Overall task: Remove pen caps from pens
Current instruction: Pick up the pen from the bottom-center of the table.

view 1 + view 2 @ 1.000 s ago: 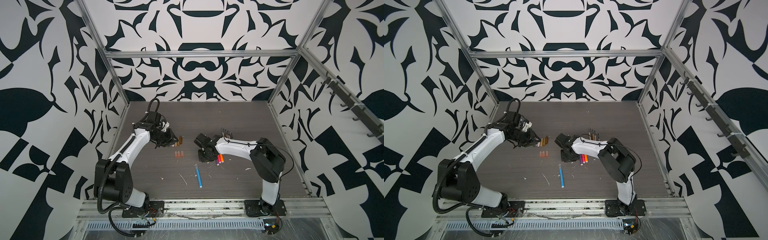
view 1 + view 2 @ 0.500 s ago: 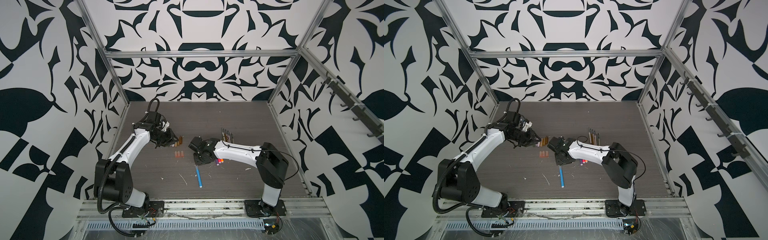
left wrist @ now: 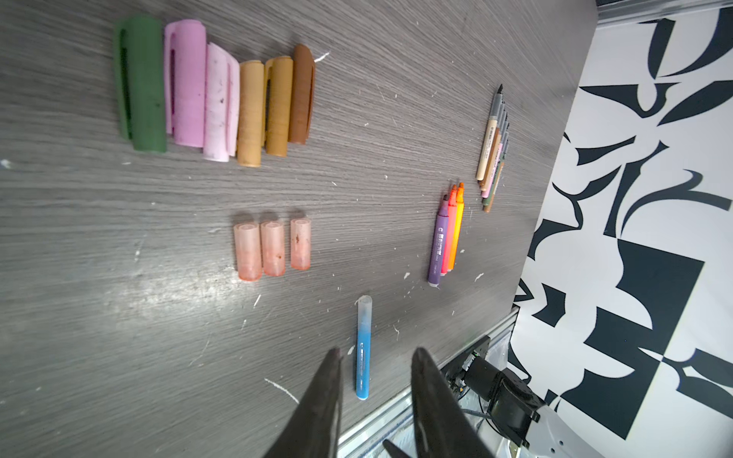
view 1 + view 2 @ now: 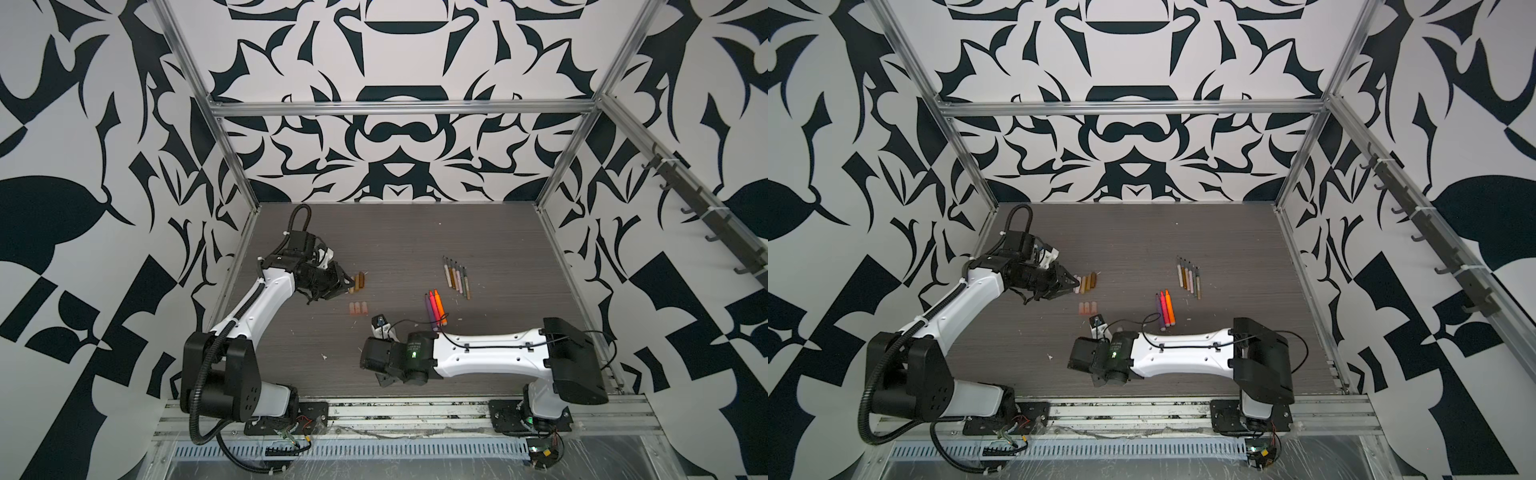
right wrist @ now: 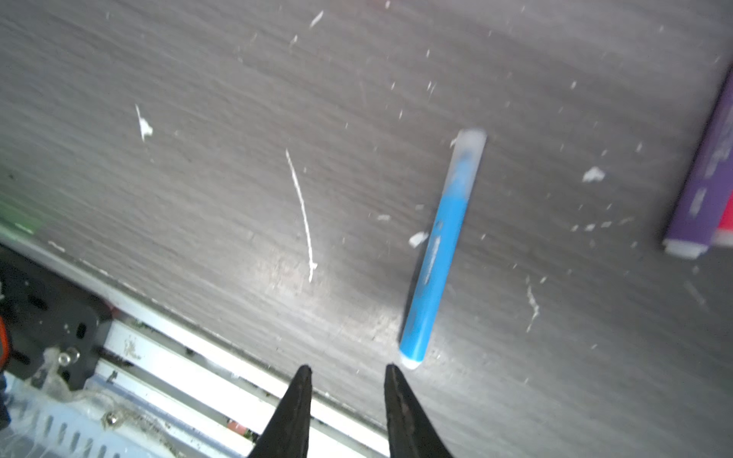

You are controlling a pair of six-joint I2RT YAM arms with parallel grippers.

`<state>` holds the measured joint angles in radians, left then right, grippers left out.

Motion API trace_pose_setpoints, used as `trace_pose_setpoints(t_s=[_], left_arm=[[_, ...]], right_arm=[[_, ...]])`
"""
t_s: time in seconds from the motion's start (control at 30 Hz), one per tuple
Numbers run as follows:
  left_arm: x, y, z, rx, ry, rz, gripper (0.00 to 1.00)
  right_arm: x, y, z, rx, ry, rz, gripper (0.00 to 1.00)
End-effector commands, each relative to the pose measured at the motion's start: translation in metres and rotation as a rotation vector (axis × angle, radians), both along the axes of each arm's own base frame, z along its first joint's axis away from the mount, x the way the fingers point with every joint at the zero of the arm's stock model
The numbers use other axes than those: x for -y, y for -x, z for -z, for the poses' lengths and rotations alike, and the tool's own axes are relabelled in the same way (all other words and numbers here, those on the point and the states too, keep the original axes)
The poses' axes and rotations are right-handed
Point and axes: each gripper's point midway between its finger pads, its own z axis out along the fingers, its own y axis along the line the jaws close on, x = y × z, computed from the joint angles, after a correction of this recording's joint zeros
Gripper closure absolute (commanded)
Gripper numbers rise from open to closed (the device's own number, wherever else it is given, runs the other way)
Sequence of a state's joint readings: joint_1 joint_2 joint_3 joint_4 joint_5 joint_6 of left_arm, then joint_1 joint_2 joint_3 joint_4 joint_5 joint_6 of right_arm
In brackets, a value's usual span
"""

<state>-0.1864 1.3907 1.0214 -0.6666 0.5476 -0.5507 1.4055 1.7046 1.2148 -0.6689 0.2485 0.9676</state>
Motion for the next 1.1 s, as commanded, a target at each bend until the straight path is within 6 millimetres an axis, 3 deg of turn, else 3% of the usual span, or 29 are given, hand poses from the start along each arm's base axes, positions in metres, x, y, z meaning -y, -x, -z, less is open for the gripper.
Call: trace_pose_setpoints(t_s=[0.0,0.3,0.63,1.07], left_arm=[[-0.001,0.013,0.000,-0.017,0.012,0.005,0.67],[-0.001,0.027,0.002,-0.034,0.019,0.024,0.67],[0.000,0.033,-0.001,-0.040,0.033,0.036,0.67],[0.001,0.030,-0.006,-0.033,0.044,0.026,0.67]], right_arm=[[0.004,-0.003,-0.002,0.036,-0.021,0.087,0.66],[0.017,0.002,0.010,0.025,-0.010,0.179,0.65],[0.032,-0.008,0.036,-0.098,0.024,0.235,0.66],[0.034,-0.017,0.057,-0.169,0.050,0.226,0.66]])
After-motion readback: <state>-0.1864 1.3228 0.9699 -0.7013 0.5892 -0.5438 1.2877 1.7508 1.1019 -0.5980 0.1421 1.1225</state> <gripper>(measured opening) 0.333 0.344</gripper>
